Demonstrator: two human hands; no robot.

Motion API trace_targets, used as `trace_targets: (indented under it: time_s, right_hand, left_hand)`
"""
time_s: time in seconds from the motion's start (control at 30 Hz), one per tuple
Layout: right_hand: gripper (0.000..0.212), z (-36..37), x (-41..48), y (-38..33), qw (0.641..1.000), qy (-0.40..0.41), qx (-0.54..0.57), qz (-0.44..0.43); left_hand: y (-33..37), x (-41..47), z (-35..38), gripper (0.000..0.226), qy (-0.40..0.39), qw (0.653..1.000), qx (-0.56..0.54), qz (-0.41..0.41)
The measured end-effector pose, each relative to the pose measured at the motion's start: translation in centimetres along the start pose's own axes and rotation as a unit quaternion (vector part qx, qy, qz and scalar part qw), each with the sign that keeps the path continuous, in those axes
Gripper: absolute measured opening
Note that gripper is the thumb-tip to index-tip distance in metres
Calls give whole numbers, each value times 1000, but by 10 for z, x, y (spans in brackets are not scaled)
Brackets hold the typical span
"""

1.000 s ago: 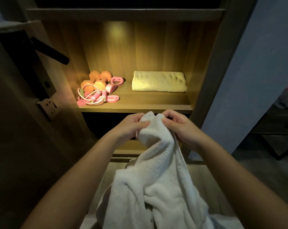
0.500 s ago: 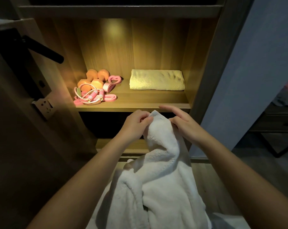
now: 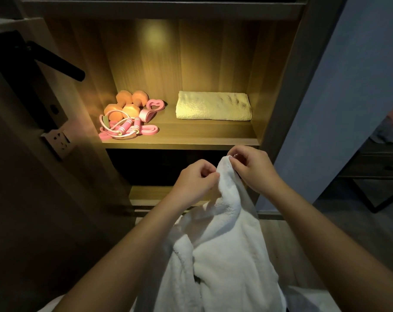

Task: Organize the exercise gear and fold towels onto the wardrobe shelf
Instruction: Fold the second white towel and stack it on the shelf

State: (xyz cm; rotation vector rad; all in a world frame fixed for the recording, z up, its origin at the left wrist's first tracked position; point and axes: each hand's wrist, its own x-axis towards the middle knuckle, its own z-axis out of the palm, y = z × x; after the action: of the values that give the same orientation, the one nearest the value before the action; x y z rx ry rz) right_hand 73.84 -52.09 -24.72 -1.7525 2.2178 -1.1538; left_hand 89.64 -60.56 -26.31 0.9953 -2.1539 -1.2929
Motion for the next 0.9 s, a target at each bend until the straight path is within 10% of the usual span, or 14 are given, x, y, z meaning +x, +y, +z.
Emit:
trace_targets:
  time_s: [0.2, 0.5, 0.73, 0.9]
  right_hand:
    - [16, 4, 0, 4, 997, 46, -55, 4]
    - [8, 8, 1, 16, 996, 70, 14, 50]
    - [10, 4, -9, 35, 992, 72, 16, 101]
    - [13, -16, -12, 64, 962, 168, 81, 197]
  left_hand:
    - [6, -16, 22, 25, 60, 995, 78, 20]
    - [15, -21, 91, 99, -98, 956, 265, -79]
    - [-10, -15, 117, 34, -114, 934, 311, -134]
    - [-16, -7, 62, 16, -39, 983, -50, -174]
